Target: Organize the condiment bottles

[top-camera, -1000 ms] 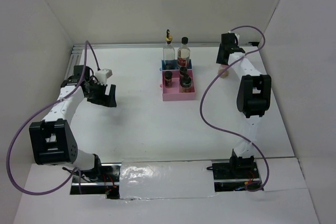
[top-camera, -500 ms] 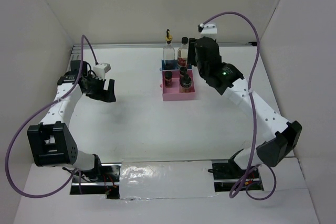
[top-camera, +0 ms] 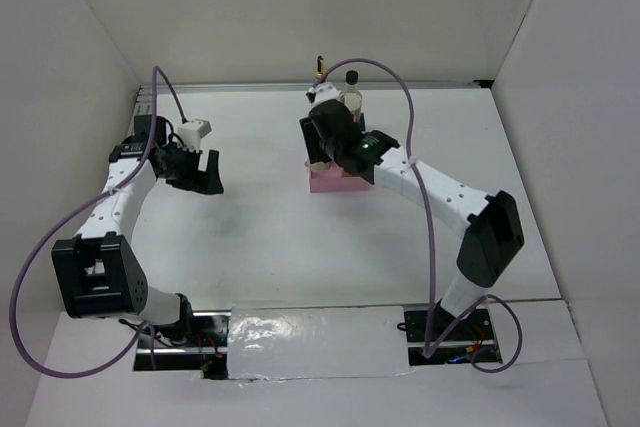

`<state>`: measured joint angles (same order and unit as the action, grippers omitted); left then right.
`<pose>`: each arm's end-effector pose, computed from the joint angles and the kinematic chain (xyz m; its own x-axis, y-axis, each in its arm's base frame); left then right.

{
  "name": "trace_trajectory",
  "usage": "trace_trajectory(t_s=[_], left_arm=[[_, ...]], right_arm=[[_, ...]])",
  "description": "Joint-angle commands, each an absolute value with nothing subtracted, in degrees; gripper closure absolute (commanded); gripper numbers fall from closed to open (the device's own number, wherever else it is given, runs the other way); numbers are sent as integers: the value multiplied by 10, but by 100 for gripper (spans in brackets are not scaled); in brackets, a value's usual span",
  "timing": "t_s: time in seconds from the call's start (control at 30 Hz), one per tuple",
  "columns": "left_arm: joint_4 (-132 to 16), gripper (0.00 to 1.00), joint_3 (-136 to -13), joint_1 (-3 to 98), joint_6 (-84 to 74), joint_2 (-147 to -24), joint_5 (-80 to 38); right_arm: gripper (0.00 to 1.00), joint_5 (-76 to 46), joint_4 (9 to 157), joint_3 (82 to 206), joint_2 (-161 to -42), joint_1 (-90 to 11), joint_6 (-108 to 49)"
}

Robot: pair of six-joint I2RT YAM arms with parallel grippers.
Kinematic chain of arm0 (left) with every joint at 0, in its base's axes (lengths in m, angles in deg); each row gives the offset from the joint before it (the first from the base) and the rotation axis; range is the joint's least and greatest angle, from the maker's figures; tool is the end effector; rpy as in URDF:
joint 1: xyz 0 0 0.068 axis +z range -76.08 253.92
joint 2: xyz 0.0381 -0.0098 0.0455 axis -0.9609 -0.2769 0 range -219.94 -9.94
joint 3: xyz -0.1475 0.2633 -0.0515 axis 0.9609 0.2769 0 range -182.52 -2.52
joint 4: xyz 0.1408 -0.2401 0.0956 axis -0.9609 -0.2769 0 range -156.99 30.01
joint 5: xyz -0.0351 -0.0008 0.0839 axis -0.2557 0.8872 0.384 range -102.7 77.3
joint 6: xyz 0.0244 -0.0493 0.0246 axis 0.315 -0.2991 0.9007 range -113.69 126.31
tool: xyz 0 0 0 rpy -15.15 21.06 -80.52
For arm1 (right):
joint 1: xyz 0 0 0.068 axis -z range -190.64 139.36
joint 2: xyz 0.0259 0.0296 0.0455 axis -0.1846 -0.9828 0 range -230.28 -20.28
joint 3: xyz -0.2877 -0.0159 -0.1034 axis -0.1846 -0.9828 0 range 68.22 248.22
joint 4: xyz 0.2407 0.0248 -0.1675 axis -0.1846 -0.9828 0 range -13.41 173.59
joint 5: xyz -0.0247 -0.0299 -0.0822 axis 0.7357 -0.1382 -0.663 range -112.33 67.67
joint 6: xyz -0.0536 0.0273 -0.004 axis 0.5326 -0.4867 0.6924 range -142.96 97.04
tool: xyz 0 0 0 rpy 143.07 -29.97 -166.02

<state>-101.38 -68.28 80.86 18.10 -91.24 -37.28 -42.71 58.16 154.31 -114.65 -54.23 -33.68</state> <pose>0.3228 0.0205 0.2952 -0.7906 0.0910 -0.6055 0.2831 0.9312 -0.2297 0.3182 0.2814 0.3657 -0.4762 -0.2126 -0.8532 -0.3541 0.9345 -0.0352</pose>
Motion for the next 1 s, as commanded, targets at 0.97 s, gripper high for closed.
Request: trace_trajectory(t_s=[0.97], left_arm=[[-984, 4, -620, 803, 192, -875, -404]], right_arm=[[100, -398, 658, 1546, -1251, -498, -358]])
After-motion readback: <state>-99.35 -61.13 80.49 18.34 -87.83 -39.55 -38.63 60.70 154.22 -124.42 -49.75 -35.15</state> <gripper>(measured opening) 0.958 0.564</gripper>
